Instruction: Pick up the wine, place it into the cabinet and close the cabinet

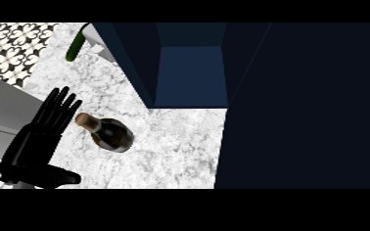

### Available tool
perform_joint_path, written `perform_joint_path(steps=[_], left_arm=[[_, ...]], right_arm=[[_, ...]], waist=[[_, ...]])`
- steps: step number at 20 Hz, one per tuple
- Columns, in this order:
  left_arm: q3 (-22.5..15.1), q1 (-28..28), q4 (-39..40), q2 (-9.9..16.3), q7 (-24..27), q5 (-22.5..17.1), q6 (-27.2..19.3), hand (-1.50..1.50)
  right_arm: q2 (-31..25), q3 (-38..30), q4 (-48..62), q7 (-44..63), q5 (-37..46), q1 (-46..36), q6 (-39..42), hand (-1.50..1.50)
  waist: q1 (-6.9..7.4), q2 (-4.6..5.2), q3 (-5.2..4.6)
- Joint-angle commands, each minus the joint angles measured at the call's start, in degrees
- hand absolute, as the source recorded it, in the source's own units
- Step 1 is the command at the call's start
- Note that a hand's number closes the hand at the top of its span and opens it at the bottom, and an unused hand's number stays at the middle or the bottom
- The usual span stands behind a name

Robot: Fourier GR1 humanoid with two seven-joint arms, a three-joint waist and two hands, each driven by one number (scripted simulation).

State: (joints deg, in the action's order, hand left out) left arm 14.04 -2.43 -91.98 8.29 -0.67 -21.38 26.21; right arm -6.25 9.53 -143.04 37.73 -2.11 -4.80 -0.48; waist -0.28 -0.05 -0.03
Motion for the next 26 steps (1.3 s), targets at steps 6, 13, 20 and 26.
perform_joint_path(steps=[6,13,20,26], left_arm=[[-0.34,1.32,12.15,0.43,10.08,4.69,4.69,-1.5],[-0.57,3.78,19.02,0.88,14.46,6.49,6.11,-1.5],[-1.74,5.58,23.84,0.12,18.75,9.59,5.54,-1.5],[-1.79,10.64,33.72,0.52,24.6,13.61,4.12,-1.5]], right_arm=[[0.24,-0.76,-8.18,4.5,-1.98,0.05,-0.76,-1.5],[1.24,0.26,-5.93,1.76,-0.89,0.8,-0.37,-1.5],[-0.57,-1.89,-8.49,2.74,-4.26,2.31,0.99,-1.5],[0.22,1.08,-9.6,7.02,-0.54,-1.86,-1.47,-1.5]], waist=[[-0.02,0.0,0.0],[0.07,0.02,0.01],[-0.14,0.03,0.01],[-0.4,0.05,-0.05]])
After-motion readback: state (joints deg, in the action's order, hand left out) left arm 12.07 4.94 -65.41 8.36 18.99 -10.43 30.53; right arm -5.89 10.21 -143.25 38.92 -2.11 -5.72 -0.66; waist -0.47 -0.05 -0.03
